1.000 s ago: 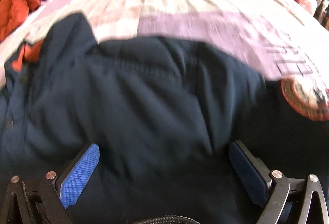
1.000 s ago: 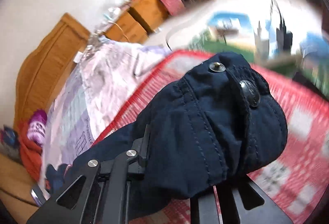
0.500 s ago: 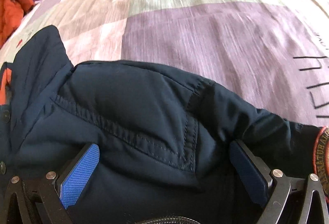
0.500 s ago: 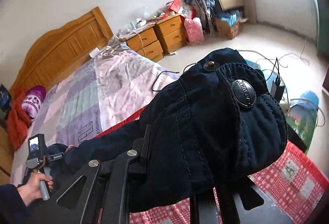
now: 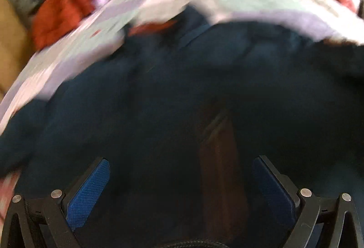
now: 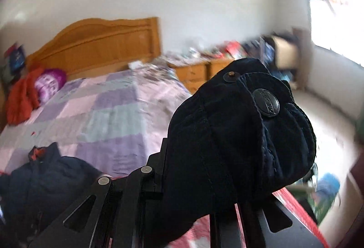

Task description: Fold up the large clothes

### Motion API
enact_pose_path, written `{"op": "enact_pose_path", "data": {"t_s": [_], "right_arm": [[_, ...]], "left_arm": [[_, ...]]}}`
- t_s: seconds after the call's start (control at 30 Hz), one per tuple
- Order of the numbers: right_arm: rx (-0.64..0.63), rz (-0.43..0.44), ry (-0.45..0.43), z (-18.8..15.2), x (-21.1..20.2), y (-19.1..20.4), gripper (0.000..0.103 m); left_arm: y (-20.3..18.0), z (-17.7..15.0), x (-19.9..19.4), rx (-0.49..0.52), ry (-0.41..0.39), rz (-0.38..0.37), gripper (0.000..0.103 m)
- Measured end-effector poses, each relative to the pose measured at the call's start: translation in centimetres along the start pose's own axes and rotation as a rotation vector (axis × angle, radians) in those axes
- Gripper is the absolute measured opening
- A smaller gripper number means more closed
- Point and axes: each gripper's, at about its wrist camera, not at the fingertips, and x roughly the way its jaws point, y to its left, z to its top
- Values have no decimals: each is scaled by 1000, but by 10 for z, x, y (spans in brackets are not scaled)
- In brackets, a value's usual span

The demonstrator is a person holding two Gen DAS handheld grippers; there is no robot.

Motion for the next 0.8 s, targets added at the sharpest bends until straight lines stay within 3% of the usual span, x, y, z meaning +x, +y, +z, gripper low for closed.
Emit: {"op": "enact_pose_path", "data": {"t_s": [0.1, 0.23, 0.37, 0.53, 0.7, 0.8], "right_arm": [[-95, 71, -18, 13, 1, 73, 14], [-250, 186, -3, 6, 14, 195, 14], [-401, 286, 48, -31, 30, 311, 14], [-610, 376, 153, -113, 54, 442, 14], [-781, 409, 268, -189, 70, 512, 15], [-773, 425, 293, -203, 74, 520, 16]], "left_arm": [[54, -42, -5, -79, 96, 36, 103], [113, -83, -18, -203, 191, 17, 103], [142, -103, -36, -213, 168, 22, 103], [161, -120, -53, -174, 124, 6, 103], [177, -131, -51, -229, 118, -18, 103], [184, -138, -48, -252, 132, -12, 103]]}}
